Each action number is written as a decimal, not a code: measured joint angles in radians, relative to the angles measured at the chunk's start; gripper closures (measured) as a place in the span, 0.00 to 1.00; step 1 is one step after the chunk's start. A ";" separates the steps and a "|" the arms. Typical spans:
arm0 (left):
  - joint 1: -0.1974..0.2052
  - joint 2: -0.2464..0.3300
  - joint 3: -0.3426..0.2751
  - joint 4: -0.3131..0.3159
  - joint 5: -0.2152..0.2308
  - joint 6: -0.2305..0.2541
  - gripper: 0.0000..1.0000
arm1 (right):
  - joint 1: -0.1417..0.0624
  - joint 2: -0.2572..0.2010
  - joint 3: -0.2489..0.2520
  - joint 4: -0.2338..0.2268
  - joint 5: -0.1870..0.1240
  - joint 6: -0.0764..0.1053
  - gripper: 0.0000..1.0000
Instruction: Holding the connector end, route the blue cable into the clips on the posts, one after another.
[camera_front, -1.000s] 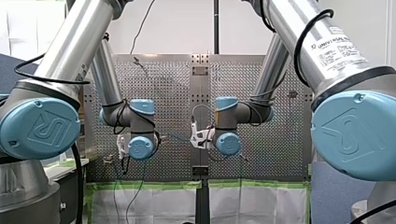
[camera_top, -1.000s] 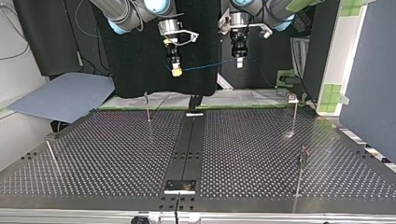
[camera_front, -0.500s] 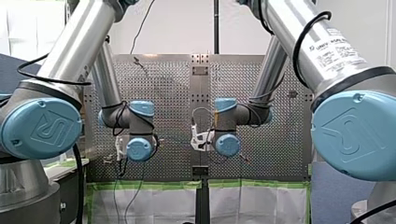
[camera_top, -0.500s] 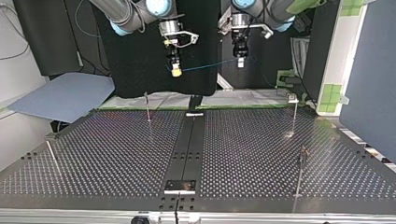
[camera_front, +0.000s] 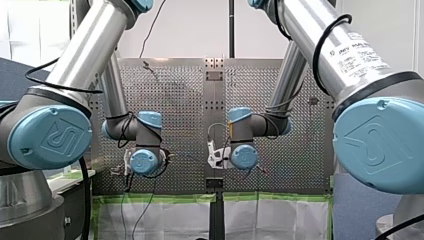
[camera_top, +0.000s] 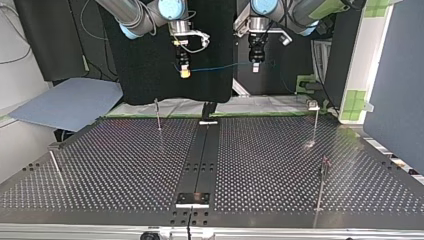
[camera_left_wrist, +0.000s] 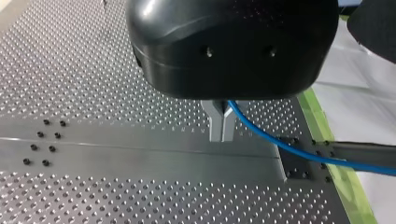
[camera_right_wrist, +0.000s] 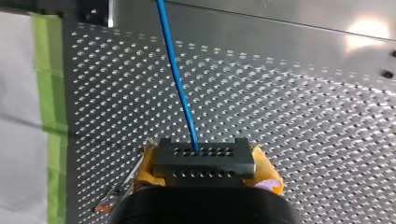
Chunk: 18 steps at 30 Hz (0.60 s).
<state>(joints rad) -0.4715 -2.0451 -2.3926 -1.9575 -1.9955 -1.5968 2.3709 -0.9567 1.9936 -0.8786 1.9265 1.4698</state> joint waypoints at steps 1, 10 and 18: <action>0.000 0.000 0.000 0.000 0.004 0.000 0.99 | 0.000 0.000 0.000 0.009 0.000 0.000 1.00; -0.008 0.009 0.000 0.004 -0.007 -0.020 0.99 | 0.002 -0.008 -0.018 0.052 -0.006 0.017 1.00; -0.002 0.073 0.000 -0.052 -0.021 -0.087 0.99 | 0.001 -0.072 -0.063 0.068 -0.049 0.085 1.00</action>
<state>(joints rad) -0.4740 -1.9722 -2.3923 -2.0091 -2.0160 -1.6838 2.3723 -1.0282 1.9306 -0.8102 1.8777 1.5543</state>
